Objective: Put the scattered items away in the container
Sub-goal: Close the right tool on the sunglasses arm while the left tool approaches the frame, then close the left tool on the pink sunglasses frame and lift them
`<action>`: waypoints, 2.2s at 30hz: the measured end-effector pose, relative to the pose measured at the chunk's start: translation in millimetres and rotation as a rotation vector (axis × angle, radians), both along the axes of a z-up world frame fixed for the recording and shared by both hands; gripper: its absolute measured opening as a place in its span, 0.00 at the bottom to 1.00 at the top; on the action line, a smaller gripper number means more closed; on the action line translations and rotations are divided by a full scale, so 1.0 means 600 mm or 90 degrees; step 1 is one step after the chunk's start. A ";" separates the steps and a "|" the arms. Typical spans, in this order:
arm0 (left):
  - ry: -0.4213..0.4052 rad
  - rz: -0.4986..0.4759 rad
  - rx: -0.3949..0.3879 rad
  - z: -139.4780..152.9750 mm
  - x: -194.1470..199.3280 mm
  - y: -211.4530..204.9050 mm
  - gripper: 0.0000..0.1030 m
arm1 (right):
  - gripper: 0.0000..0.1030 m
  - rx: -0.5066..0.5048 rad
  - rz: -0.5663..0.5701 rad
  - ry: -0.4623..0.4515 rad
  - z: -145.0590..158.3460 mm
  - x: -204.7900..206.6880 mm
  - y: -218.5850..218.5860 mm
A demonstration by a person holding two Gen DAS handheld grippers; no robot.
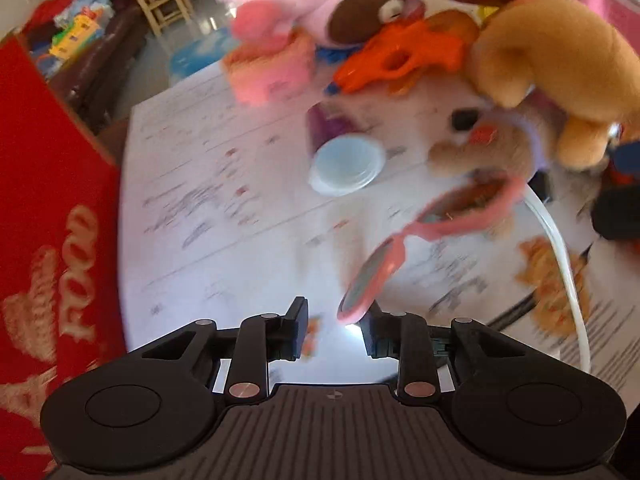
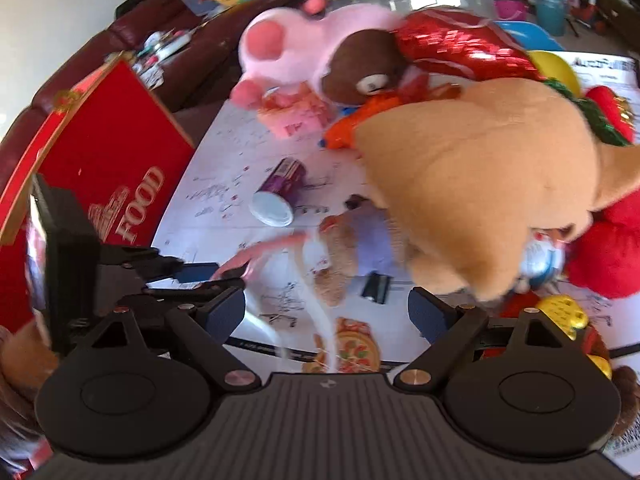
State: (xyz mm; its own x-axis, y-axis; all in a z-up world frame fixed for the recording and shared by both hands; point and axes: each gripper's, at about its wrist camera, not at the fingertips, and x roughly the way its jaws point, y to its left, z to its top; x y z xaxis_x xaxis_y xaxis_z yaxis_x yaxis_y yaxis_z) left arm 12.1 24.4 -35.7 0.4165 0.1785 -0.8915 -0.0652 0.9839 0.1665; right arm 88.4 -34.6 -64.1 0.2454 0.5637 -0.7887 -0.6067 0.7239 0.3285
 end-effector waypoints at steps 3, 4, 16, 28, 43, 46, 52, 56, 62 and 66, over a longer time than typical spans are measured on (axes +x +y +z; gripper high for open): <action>-0.003 0.033 -0.004 0.003 -0.018 0.023 0.40 | 0.77 -0.020 0.024 -0.022 -0.011 -0.005 0.027; -0.008 0.045 -0.015 0.005 -0.023 0.030 0.43 | 0.72 -0.030 0.029 -0.023 -0.015 -0.006 0.035; -0.019 0.071 -0.038 0.007 -0.038 0.034 0.61 | 0.53 -0.068 0.079 0.004 -0.058 -0.022 0.083; 0.003 0.036 -0.010 -0.003 -0.043 0.031 0.29 | 0.20 -0.076 0.090 0.005 -0.109 -0.015 0.102; 0.053 0.176 -0.111 -0.004 -0.062 0.049 0.74 | 0.19 -0.070 0.082 0.002 -0.110 -0.015 0.102; 0.044 0.175 -0.116 -0.003 -0.066 0.042 0.42 | 0.17 -0.064 0.080 0.002 -0.111 -0.015 0.098; 0.019 0.107 -0.073 0.006 -0.057 0.048 0.10 | 0.23 -0.068 0.093 0.020 -0.107 -0.018 0.099; 0.026 0.036 -0.062 0.001 -0.046 0.043 0.06 | 0.24 -0.092 0.115 0.032 -0.104 -0.023 0.109; 0.020 0.051 -0.079 0.000 -0.043 0.054 0.33 | 0.18 -0.100 0.128 0.013 -0.108 -0.027 0.132; 0.027 0.097 -0.064 0.007 -0.054 0.063 0.60 | 0.07 -0.098 0.123 0.015 -0.109 -0.030 0.128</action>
State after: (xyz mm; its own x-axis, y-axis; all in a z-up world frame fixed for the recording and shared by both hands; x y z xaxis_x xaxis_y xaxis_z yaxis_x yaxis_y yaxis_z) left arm -20.1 62.1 -31.2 0.3533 0.1464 -0.9240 -0.2097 0.9749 0.0743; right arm 70.7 42.3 -129.6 0.1250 0.4716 -0.8729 -0.7317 0.6380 0.2399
